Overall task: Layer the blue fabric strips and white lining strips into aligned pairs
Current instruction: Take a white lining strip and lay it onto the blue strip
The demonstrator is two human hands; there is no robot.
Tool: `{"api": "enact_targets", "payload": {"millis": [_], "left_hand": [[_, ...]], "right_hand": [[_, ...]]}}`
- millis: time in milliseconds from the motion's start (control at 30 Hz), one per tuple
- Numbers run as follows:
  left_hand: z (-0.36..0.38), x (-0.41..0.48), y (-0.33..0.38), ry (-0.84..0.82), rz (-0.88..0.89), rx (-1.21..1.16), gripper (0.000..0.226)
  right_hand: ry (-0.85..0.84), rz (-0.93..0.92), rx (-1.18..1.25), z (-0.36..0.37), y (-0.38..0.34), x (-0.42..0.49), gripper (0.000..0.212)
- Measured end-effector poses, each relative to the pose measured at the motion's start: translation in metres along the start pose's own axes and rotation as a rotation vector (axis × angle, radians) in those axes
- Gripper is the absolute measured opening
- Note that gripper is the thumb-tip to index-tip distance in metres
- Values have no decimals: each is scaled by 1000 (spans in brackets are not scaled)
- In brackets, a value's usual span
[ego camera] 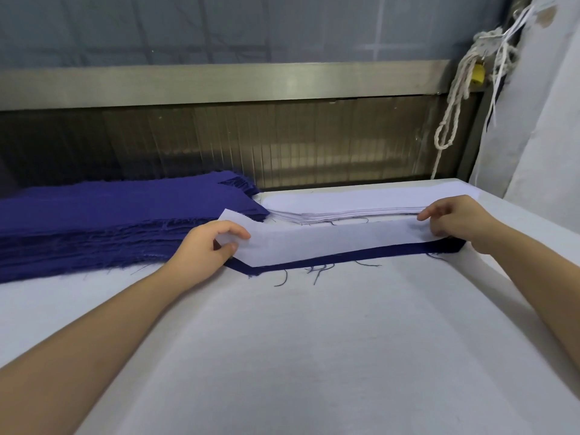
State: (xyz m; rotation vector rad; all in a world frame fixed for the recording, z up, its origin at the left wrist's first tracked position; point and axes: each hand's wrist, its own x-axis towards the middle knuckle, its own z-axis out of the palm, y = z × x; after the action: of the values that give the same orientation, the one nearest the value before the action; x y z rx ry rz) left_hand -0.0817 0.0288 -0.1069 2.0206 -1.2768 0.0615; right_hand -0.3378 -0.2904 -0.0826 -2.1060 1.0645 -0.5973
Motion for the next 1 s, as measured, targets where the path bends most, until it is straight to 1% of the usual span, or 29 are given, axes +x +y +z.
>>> {"api": "enact_targets", "payload": {"millis": [233,367,533,633,767,833,900,1000], "left_hand": [[-2,-3,6,13,-6,-26,33],[-2,-3,7,-4,-6,-1,30],[-2,-3,6,-10,1,19,33],[-1,-3,5,-10,6,35,35],[-1,-2,3,-3,9,70,31],[-1,-2,2,0,16,83,30],[0,-3,2,11,25,121,27],[1,-4,2,43,55,260,18]], "right_hand": [[42,-10,-10,1,-1,1,31],[46,-12,-76,4,-1,2,31],[52,-31,-186,7,1,4,28],[49,-44,-189,7,4,5,26],[44,-61,-186,6,6,4,19],[37,-66,-211,6,6,4,20],[35,-73,-234,6,6,4,22],[43,-72,-258,7,7,5,21]]}}
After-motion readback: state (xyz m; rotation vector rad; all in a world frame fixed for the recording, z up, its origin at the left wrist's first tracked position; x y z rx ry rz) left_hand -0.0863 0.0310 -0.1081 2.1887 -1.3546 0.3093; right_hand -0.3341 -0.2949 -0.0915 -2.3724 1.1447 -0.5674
